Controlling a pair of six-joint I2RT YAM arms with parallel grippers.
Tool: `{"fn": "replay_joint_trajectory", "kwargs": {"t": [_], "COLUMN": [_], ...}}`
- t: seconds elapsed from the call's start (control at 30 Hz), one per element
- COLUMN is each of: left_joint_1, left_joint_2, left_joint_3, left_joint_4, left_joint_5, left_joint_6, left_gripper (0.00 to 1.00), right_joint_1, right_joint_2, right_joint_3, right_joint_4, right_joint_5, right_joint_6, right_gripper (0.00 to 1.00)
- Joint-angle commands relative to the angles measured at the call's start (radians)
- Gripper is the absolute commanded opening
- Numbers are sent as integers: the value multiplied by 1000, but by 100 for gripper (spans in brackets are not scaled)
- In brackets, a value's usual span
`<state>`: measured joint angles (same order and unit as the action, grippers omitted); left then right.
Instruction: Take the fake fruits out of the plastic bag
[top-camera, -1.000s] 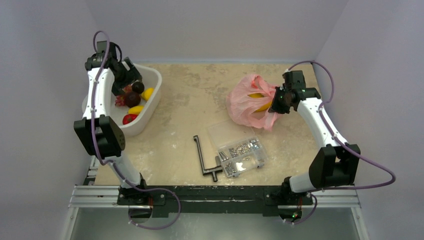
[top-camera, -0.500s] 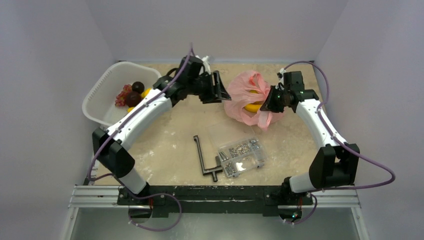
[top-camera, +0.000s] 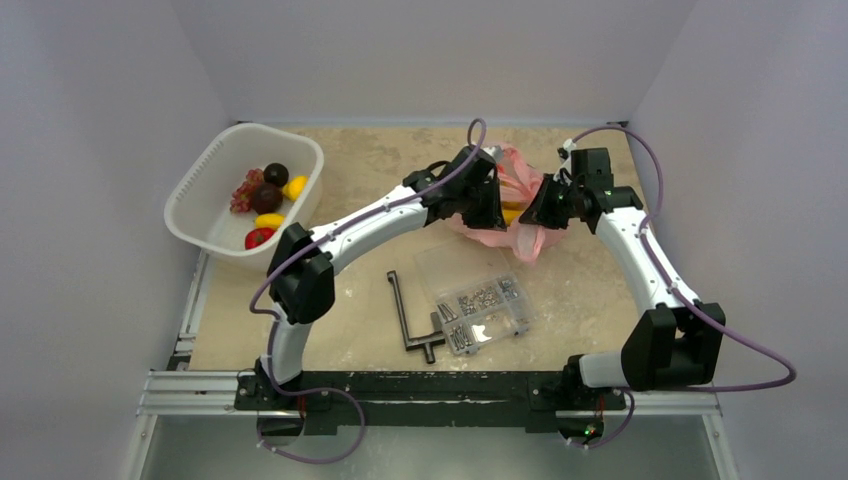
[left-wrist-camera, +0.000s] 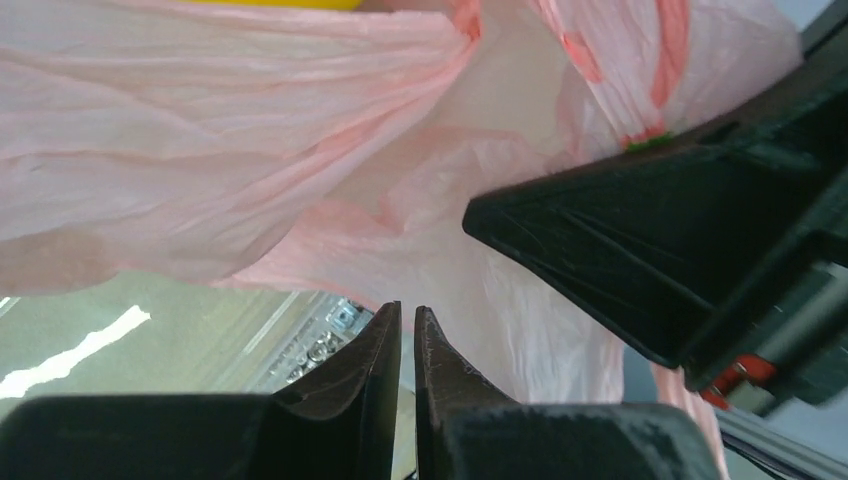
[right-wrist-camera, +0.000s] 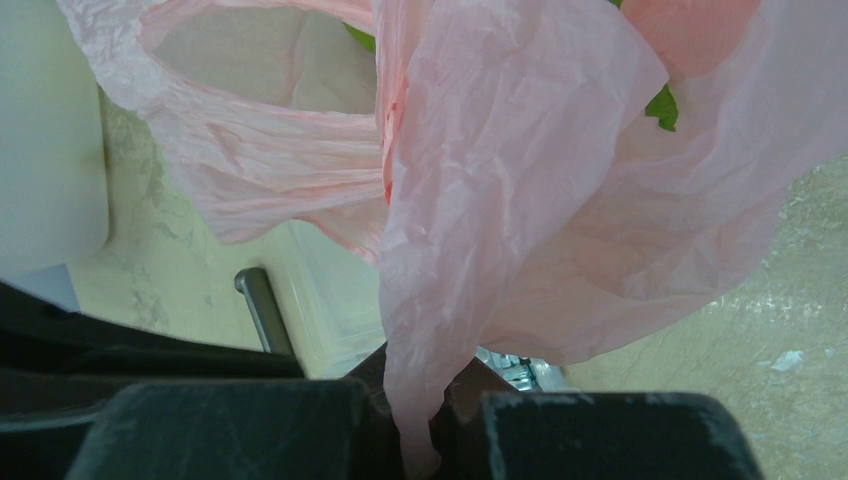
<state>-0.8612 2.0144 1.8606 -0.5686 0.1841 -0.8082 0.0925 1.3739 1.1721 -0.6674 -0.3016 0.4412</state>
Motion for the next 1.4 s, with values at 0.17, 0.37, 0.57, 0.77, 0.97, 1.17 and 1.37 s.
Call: {"fn": "replay_joint_trajectory", "kwargs": {"t": [0.17,0.37,0.57,0.77,0.97,1.17,1.37], "left_joint_1": [-73,-54,25,34,36,66,83], "left_joint_2": [105,216,251,282,339,361,349], "left_joint_3": [129,218,228,242,287,299,305], "left_joint_4": [40,20,70,119,135,123,87], "left_joint_5": [-474,-622,-591,-609,-600,-571,-491], "left_joint_6": [175,235,259,300,333,364,291], "left_gripper": [8,17,23,37,49,62,52], "right_joint_1": [3,3,3,3,3,3,4], "right_joint_2": [-41,-53,-37,-7,13,28,43], "right_joint_3": [36,39,55,55,63,76,78], "right_joint_4": [-36,-64,-63,-51,-57,-59,-55], "right_joint_5": [-28,12,22,19,30,36,33], "right_joint_6": [44,20,16,16,-4,-17,-20], "right_gripper": [0,0,0,0,0,0,0]}}
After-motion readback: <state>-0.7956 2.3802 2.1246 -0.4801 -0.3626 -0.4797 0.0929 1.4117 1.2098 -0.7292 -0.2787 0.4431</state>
